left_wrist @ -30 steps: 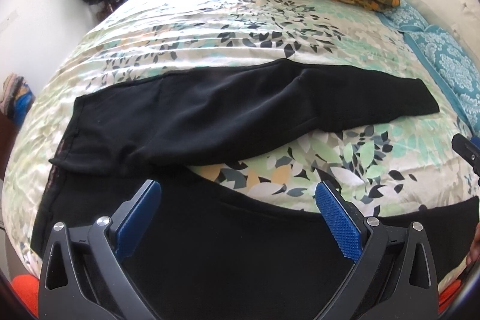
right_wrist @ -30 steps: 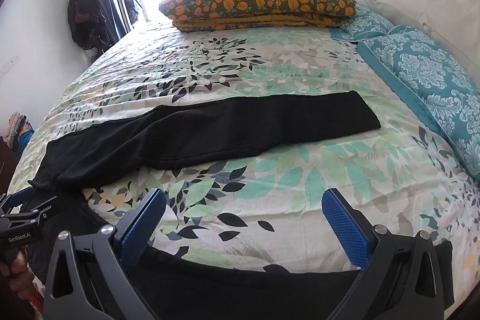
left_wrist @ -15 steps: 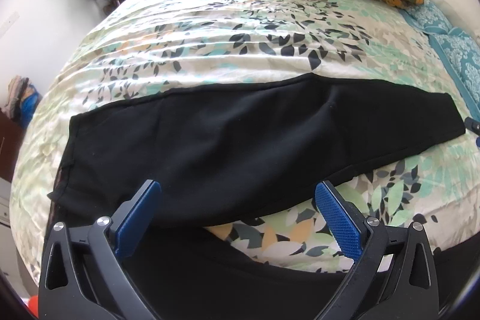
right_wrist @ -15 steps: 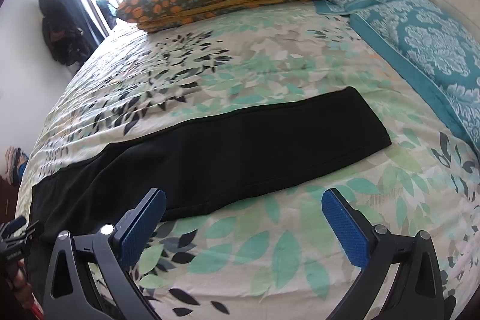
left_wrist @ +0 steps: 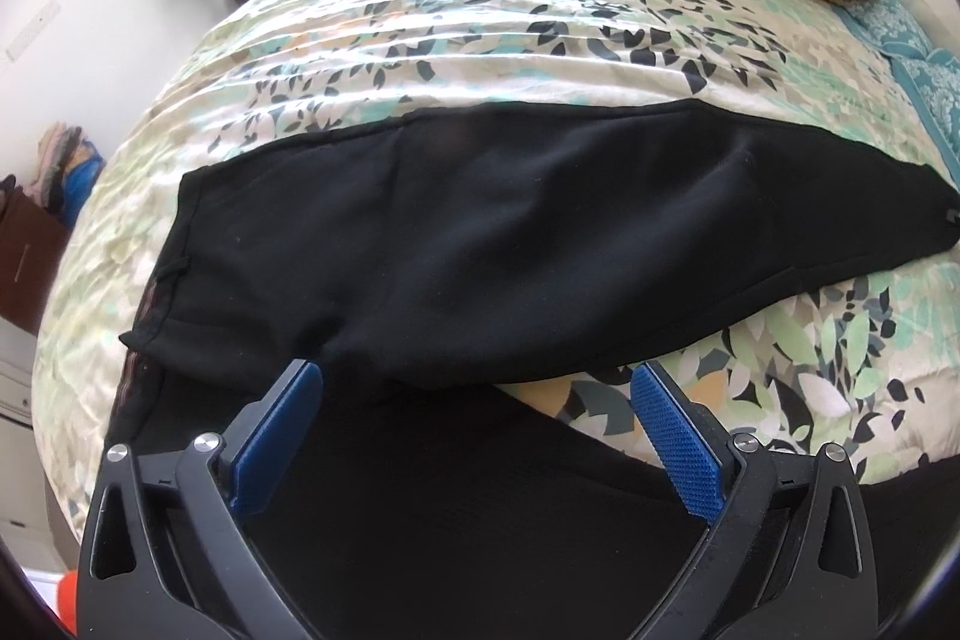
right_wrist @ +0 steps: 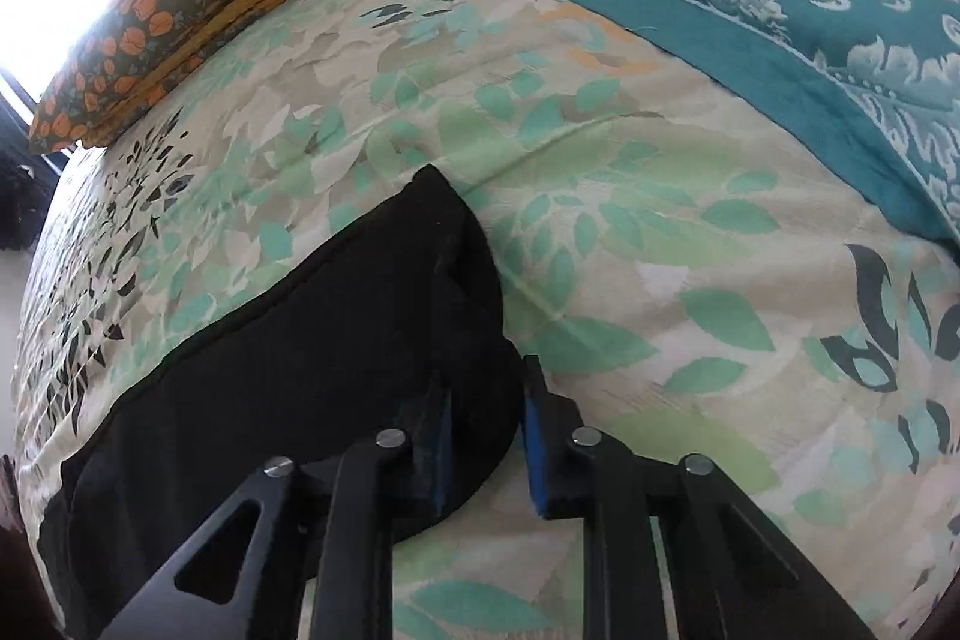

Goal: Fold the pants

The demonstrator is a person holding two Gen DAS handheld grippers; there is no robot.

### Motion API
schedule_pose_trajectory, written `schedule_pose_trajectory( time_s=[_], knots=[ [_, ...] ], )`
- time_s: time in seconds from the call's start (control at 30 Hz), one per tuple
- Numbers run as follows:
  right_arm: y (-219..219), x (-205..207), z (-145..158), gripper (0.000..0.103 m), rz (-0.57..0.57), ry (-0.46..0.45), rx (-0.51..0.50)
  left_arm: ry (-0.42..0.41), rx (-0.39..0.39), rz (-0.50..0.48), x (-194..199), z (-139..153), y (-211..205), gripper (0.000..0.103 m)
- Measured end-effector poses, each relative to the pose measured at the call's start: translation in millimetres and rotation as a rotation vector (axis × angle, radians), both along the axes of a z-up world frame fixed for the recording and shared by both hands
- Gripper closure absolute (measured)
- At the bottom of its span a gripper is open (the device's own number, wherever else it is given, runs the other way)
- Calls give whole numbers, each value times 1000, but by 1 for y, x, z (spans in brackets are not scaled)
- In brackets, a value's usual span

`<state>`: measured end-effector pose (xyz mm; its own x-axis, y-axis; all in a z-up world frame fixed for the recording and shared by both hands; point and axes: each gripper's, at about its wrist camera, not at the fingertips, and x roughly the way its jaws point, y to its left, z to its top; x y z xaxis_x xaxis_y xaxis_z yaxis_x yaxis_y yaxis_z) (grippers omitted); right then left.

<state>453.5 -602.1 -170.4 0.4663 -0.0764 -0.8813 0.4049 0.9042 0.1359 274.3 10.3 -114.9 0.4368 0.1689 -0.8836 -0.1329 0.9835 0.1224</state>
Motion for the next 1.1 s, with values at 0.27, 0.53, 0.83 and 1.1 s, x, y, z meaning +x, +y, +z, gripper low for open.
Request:
schedule_pose_trajectory(
  time_s=[0.27,0.53,0.83,1.1],
  knots=[
    [-13,-5,-9,78,42,49,-150,27,-58,-67,8,-8,-13,1],
    [49,-43,37,10,85,-74,-349,7,88,-3,70,-35,9,1],
    [315,-32,7,10,629,-60,2,74,178,71,74,-60,54,0],
    [329,-35,-24,5,601,11,-42,106,93,242,72,-61,183,0]
  ],
)
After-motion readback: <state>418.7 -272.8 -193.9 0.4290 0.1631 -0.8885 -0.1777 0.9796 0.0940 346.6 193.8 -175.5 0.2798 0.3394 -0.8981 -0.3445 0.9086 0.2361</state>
